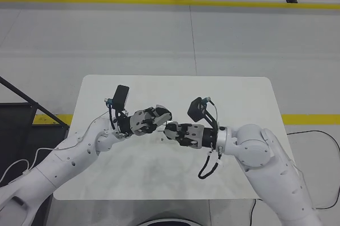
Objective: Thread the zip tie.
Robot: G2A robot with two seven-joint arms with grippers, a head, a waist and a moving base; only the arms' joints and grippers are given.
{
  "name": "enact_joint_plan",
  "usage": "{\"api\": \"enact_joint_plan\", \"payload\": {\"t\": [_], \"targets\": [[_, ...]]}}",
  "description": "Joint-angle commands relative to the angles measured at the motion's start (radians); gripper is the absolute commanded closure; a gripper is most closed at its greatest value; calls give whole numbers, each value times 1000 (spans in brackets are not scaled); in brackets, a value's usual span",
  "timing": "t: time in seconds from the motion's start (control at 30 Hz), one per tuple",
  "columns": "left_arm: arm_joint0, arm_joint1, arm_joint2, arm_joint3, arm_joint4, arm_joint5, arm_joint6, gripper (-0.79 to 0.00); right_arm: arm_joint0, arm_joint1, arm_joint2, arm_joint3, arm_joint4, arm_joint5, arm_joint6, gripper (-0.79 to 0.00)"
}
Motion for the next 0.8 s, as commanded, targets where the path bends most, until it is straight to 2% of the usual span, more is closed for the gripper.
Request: {"api": "enact_joint_plan", "payload": {"t": [0.0,0.07,0.1,0.13,0.2,0.23,0.27,0.43,0.57,0.77], "targets": [[-1,0,0,1,-1,0,-1,0,2,0,-2,1,2,1,1,0],[-1,0,1,1,-1,0,-1,0,3,0,-2,2,3,3,-1,0],[-2,0,-1,4,-1,0,-1,0,3,1,-3,3,4,4,-1,-71],[-1,0,-5,11,-3,0,2,0,4,1,-1,3,6,8,-2,-252],[-1,0,-20,29,-2,0,7,0,4,3,5,1,4,15,1,-496],[0,0,-33,40,3,0,10,0,2,4,12,-2,-1,19,3,-588],[4,1,-50,49,11,3,19,0,-4,7,24,-8,-12,28,3,-646],[72,12,-144,51,105,152,98,0,-60,26,83,-48,-86,111,46,-785],[144,21,-197,38,173,269,139,0,-82,36,99,-66,-163,236,134,-785],[154,22,-204,37,177,284,142,0,-82,36,99,-66,-163,236,134,-785]]}}
